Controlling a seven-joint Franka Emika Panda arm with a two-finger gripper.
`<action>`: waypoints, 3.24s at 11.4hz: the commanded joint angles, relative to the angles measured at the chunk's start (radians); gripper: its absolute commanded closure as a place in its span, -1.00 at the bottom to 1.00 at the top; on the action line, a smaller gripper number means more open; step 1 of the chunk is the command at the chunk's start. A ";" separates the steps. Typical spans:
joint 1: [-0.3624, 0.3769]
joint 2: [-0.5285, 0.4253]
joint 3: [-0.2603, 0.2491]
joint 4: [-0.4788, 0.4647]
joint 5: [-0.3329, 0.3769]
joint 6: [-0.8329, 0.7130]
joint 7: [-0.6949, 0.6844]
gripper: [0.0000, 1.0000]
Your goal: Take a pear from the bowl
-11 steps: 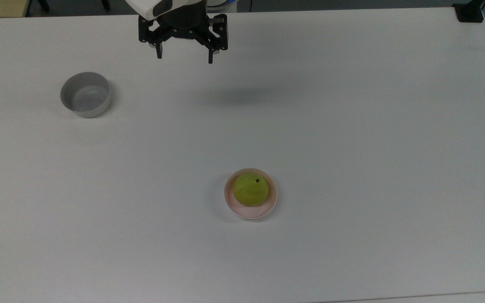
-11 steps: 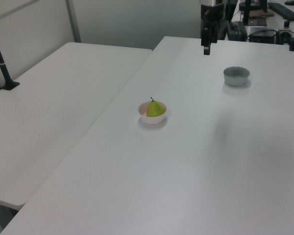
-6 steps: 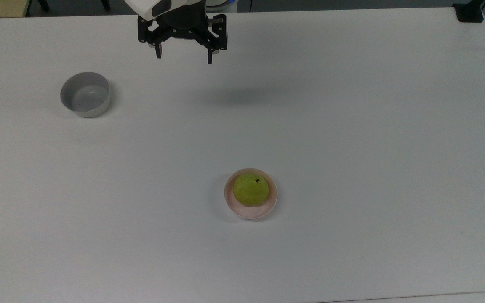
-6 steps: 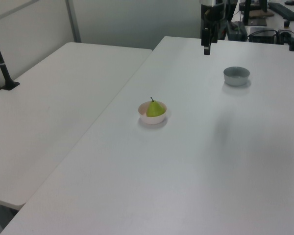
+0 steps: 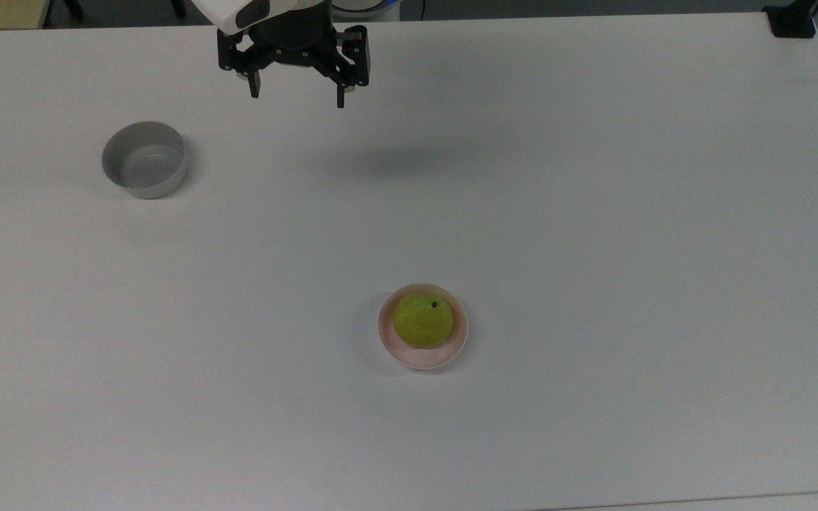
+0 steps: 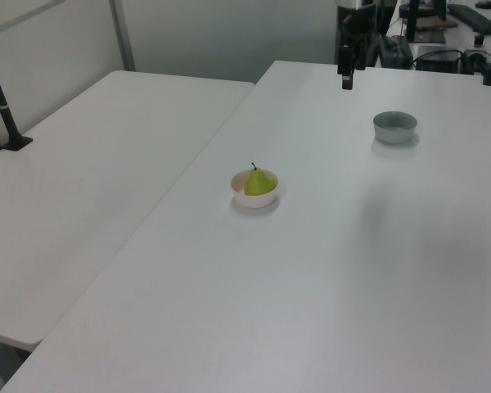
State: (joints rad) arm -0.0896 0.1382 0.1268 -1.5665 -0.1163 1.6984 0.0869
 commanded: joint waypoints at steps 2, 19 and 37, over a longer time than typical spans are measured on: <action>0.001 -0.031 -0.003 -0.018 0.021 -0.013 -0.022 -1.00; 0.174 0.293 0.002 0.008 -0.069 0.641 0.005 -1.00; 0.185 0.468 0.001 0.005 -0.229 0.862 0.160 -0.92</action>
State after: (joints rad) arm 0.0805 0.5950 0.1438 -1.5601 -0.3116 2.5367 0.2128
